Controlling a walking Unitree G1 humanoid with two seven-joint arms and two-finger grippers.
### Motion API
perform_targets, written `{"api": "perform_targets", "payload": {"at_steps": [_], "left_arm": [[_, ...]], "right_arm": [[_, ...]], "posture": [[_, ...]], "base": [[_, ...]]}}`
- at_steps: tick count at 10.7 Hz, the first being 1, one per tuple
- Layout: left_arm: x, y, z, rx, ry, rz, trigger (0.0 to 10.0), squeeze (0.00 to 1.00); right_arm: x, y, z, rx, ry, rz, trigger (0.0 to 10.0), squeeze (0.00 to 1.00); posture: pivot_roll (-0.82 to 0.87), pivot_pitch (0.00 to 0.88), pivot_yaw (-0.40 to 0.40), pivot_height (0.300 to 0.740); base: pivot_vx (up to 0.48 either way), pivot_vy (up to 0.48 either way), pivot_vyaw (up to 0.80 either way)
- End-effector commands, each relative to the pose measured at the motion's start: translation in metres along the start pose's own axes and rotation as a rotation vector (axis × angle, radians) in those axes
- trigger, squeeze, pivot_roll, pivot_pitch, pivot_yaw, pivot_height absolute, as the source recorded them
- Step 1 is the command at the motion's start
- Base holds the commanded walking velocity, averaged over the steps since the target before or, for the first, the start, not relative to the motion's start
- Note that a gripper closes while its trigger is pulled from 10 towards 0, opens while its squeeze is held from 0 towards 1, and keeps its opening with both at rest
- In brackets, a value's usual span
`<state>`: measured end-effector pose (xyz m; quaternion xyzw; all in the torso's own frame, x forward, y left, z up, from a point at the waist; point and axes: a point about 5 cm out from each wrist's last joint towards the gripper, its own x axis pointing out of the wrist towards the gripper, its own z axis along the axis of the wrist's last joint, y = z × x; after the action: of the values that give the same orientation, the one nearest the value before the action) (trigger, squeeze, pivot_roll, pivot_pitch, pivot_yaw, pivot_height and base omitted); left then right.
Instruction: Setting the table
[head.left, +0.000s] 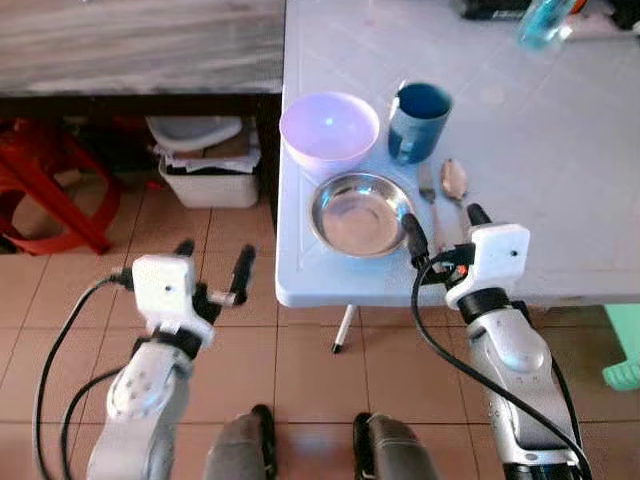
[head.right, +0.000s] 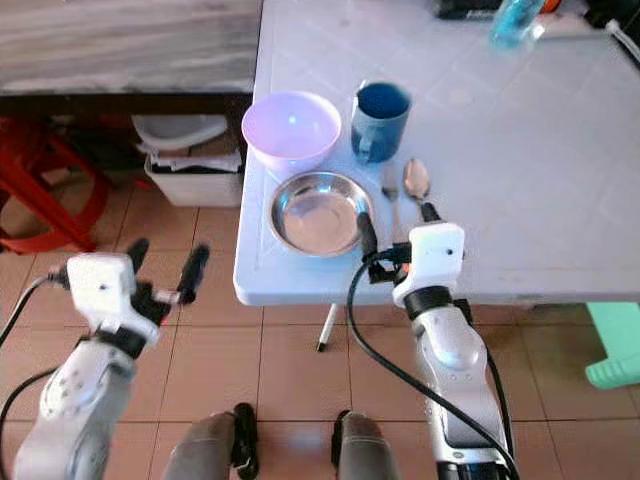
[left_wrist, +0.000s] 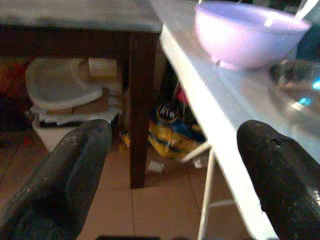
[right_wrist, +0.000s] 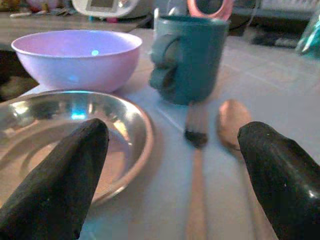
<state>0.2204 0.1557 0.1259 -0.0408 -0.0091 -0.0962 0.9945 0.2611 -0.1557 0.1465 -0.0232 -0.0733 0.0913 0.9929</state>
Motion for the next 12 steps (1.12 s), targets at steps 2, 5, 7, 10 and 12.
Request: {"api": "perform_targets", "payload": {"at_steps": [2, 5, 7, 10, 12], "left_arm": [[-0.005, 0.002, 0.002, 0.018, 0.011, 0.001, 10.0, 0.00], [-0.008, -0.002, 0.003, 0.010, 0.019, -0.013, 10.0, 0.00], [-0.007, -0.003, 0.003, 0.006, 0.021, -0.015, 10.0, 0.00], [-0.005, -0.004, 0.003, 0.004, 0.020, -0.020, 10.0, 0.00], [-0.005, -0.005, 0.002, 0.016, 0.021, -0.025, 10.0, 0.00]], "right_arm": [[0.002, 0.007, 0.009, 0.034, -0.019, 0.067, 10.0, 0.00], [0.002, 0.007, 0.009, 0.117, 0.015, 0.096, 10.0, 0.00], [-0.001, 0.009, 0.006, 0.191, 0.048, 0.089, 10.0, 0.00], [0.002, 0.013, 0.008, 0.276, 0.068, 0.126, 10.0, 0.00], [0.000, 0.018, 0.005, 0.356, 0.103, 0.169, 10.0, 0.00]], "posture": [[-0.01, 0.279, 0.028, 0.740], [-0.01, 0.291, 0.021, 0.740], [-0.02, 0.293, 0.019, 0.740], [-0.02, 0.293, 0.018, 0.740], [-0.02, 0.295, 0.018, 0.740]], "base": [[0.000, 0.000, 0.00], [0.000, 0.000, 0.00], [0.000, 0.000, 0.00], [0.000, 0.000, 0.00], [0.000, 0.000, 0.00]]}}
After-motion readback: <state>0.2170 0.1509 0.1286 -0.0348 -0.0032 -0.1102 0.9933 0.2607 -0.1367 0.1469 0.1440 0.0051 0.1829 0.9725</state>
